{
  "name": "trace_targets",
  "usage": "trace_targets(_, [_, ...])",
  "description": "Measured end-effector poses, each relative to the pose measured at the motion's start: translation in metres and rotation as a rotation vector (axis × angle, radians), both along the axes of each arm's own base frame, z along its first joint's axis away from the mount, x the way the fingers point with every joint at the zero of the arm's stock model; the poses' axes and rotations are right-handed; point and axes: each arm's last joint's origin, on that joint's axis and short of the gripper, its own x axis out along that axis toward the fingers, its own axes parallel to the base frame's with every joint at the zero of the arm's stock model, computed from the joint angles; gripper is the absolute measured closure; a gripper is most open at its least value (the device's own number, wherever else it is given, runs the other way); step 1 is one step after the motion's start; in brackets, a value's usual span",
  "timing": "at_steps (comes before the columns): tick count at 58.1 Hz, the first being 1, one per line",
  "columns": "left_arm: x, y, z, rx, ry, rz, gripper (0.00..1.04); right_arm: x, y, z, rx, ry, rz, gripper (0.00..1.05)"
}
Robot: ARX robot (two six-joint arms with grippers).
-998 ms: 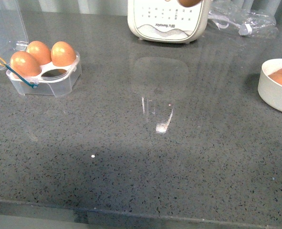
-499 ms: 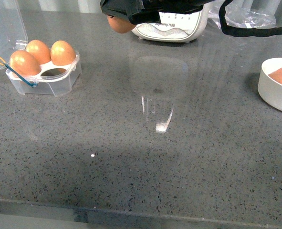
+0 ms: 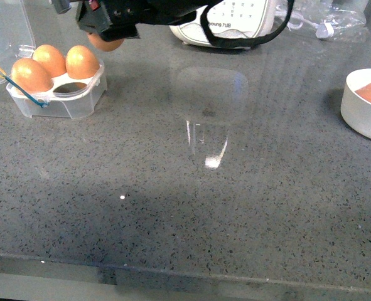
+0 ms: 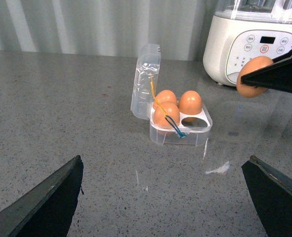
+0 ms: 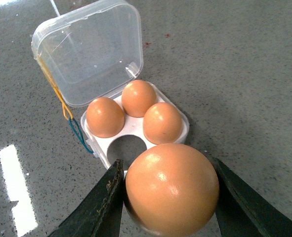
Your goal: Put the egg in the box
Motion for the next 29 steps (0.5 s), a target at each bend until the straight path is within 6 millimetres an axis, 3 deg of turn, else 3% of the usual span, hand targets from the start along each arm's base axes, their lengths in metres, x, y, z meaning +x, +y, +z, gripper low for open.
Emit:
trace_targets(12, [0.000,0.000,0.000,0.000,0.000,0.000,0.07,-0.002,0.023,-0.009,0.000,0.017,0.065,0.61])
trace_targets(29, [0.000,0.000,0.000,0.000,0.000,0.000,0.07,0.001,0.034,-0.017,-0.026,0.022,0.069,0.61])
